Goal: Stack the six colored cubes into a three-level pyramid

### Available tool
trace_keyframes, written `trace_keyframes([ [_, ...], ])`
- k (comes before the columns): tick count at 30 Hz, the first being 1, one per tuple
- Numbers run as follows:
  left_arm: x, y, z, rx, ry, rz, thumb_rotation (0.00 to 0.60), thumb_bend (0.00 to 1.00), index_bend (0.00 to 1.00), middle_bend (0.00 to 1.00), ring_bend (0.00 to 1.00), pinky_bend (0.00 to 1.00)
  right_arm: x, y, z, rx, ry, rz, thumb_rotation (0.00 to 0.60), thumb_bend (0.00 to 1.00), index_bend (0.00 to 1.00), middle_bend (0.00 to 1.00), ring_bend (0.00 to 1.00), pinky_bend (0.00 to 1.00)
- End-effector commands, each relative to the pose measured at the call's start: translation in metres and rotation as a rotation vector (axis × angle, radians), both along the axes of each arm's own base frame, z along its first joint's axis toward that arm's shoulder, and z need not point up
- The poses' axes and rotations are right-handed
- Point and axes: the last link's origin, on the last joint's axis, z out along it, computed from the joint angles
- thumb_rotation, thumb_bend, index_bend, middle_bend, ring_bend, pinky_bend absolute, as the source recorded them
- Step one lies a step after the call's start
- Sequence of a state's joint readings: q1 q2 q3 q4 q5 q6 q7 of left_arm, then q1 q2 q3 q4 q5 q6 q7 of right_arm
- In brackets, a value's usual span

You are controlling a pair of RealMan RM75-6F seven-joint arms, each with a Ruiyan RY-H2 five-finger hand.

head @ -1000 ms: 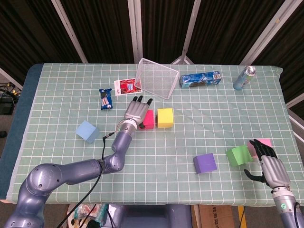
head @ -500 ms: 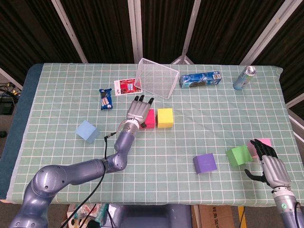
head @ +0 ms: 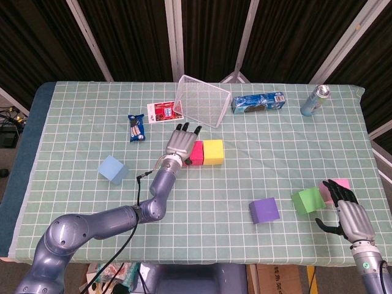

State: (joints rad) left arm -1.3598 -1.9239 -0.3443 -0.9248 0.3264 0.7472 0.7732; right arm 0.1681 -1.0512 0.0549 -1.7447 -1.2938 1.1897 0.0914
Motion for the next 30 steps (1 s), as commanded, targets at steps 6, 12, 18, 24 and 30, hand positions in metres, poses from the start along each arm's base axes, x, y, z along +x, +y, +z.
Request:
trace_keyframes([
  [6, 0.0026, -0.0003, -0.0017, -0.001, -0.010, -0.001, 0.600, 0.22, 0.05, 0.40, 0.04, 0.09, 0.0002, -0.0001, -0.0002, 0.001, -0.002, 0.000, 0.600, 0.30, 0.00, 0.00, 0.00, 0.00],
  [12, 0.0032, -0.0010, -0.0040, -0.006, -0.012, 0.001, 0.600, 0.22, 0.05, 0.39, 0.04, 0.09, 0.0001, -0.0001, -0.0003, 0.001, -0.002, -0.001, 0.600, 0.30, 0.00, 0.00, 0.00, 0.00],
  [18, 0.0022, -0.0011, -0.0046, -0.005, -0.004, 0.004, 0.600, 0.21, 0.05, 0.35, 0.04, 0.09, 0.0000, -0.0002, -0.0003, 0.000, -0.001, -0.001, 0.600, 0.30, 0.00, 0.00, 0.00, 0.00],
  [24, 0.0024, -0.0006, -0.0028, 0.000, -0.007, 0.005, 0.600, 0.21, 0.04, 0.32, 0.04, 0.09, 0.0002, 0.0000, -0.0001, 0.000, -0.001, 0.000, 0.600, 0.30, 0.00, 0.00, 0.00, 0.00],
  [30, 0.0022, -0.0015, -0.0026, -0.001, -0.005, 0.005, 0.600, 0.17, 0.02, 0.20, 0.04, 0.09, 0.0002, 0.0001, -0.0001, -0.001, -0.001, 0.000, 0.600, 0.30, 0.00, 0.00, 0.00, 0.00],
])
